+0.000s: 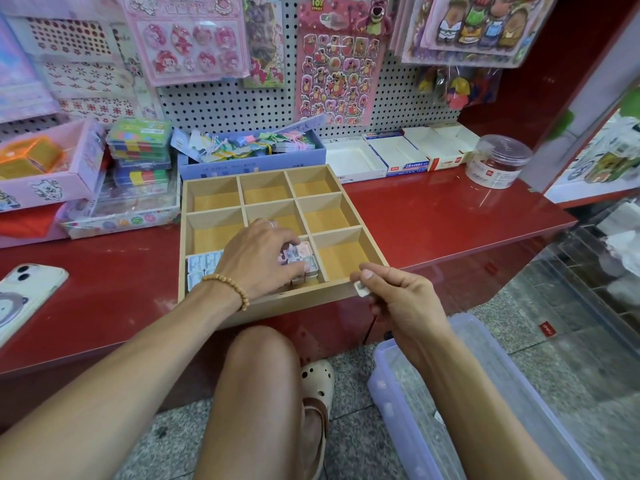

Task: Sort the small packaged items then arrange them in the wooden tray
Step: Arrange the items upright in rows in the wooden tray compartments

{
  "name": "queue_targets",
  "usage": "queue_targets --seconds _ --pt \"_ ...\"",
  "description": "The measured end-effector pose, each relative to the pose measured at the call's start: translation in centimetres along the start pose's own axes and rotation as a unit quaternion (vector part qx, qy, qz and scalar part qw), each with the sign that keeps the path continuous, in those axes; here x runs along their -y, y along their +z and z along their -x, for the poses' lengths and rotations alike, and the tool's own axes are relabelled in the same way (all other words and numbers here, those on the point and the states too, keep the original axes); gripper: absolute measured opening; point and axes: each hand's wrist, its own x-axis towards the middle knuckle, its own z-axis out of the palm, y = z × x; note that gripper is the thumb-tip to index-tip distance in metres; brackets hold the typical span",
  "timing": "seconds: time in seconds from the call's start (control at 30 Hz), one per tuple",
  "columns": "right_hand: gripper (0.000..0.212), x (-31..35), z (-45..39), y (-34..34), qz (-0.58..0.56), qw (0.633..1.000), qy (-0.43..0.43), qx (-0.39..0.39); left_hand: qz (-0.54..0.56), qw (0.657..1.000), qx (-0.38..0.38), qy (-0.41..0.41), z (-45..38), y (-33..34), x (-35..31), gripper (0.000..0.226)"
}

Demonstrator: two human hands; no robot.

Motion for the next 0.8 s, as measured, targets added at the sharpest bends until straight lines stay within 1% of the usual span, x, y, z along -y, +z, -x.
queue_targets --seconds 0.03,0.1,0.2,0.3,0.4,0.47,0.5,0.53,0.57,0.63,0.7,0.8 --pt "0.014 0.1 0.0 0.1 -0.013 1.0 0.005 0.005 0.039 0.999 -0.015 0.009 0.2 -0.3 -0.3 0.041" --pt "0.013 0.2 0.1 0.4 -0.047 0.999 0.012 0.011 0.133 0.99 -0.019 0.035 0.8 -0.8 -1.2 0.035" --pt "0.013 0.5 0.4 0.8 -0.099 0.994 0.022 0.03 0.283 0.958 0.018 0.033 2.0 -1.4 -3.3 0.027" --pt "0.02 0.7 0.9 0.9 -0.096 0.994 0.008 0.057 0.342 0.939 0.02 0.006 2.6 -0.8 -4.7 0.02" --pt "0.018 1.1 1.5 0.8 -0.079 0.995 -0.011 0.067 0.398 0.917 0.019 -0.022 2.9 -0.5 -5.3 0.013" --pt "0.016 1.2 1.6 0.7 -0.074 0.995 -0.009 0.064 0.412 0.911 0.005 -0.02 3.0 -0.8 -5.4 0.011" --pt "0.014 1.3 1.6 0.6 -0.072 0.995 -0.001 0.063 0.405 0.914 -0.009 -0.014 3.0 -1.0 -5.5 0.011" --pt "0.013 1.4 1.7 0.6 -0.072 0.995 0.01 0.065 0.39 0.921 -0.025 -0.004 3.1 -1.1 -5.6 0.012" --pt "0.017 1.5 1.7 0.6 -0.069 0.995 0.021 0.071 0.37 0.928 -0.036 0.011 3.1 -1.3 -5.7 0.014" --pt "0.019 1.7 1.8 0.7 -0.067 0.993 0.033 0.094 0.333 0.941 -0.047 0.048 3.2 -1.6 -5.9 0.018" --pt "0.012 1.9 1.8 0.8 -0.087 0.989 0.032 0.112 0.322 0.944 -0.039 0.068 3.3 -1.7 -5.9 0.021" --pt "0.009 2.1 1.5 0.9 -0.116 0.985 0.035 0.119 0.348 0.935 -0.013 0.072 3.4 -2.2 -5.5 0.025"
